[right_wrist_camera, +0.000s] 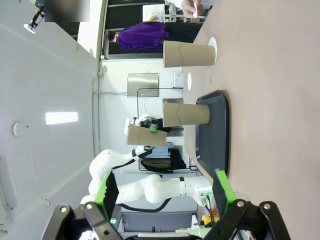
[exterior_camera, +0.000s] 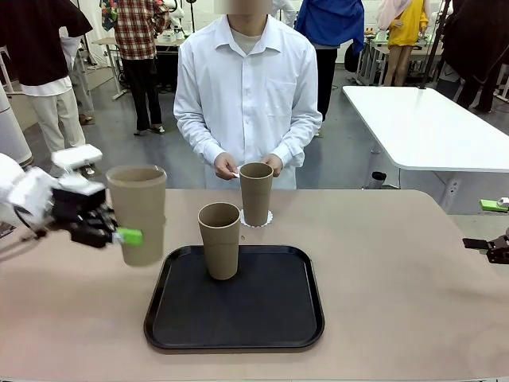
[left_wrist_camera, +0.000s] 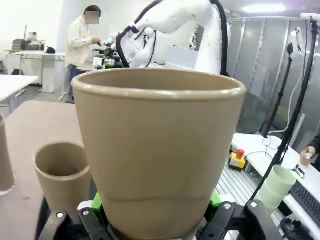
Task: Place coasters on the table and set cups on them.
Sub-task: Take one Reusable plastic cup from the Flat Tray and place it on a coaster set by the human.
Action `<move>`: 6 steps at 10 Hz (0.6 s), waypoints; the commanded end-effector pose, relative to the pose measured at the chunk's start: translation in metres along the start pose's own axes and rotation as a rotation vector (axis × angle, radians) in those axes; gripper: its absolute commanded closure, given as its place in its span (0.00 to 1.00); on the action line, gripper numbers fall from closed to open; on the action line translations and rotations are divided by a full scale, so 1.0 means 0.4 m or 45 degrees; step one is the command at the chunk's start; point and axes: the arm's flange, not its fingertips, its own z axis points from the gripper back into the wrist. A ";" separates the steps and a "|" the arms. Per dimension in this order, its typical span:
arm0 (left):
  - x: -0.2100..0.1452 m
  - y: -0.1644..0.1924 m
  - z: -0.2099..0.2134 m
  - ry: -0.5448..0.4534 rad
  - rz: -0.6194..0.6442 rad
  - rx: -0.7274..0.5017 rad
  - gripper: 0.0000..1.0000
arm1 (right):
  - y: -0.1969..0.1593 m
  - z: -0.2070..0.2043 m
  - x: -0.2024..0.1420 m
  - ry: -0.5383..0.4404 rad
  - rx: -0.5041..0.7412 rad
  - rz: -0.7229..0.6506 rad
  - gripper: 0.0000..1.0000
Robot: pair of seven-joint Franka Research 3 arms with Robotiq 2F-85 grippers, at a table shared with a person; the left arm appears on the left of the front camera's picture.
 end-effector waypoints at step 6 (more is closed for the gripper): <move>0.247 -0.143 0.032 0.054 -0.124 0.084 0.35 | 0.003 0.001 0.001 -0.002 -0.001 -0.005 0.00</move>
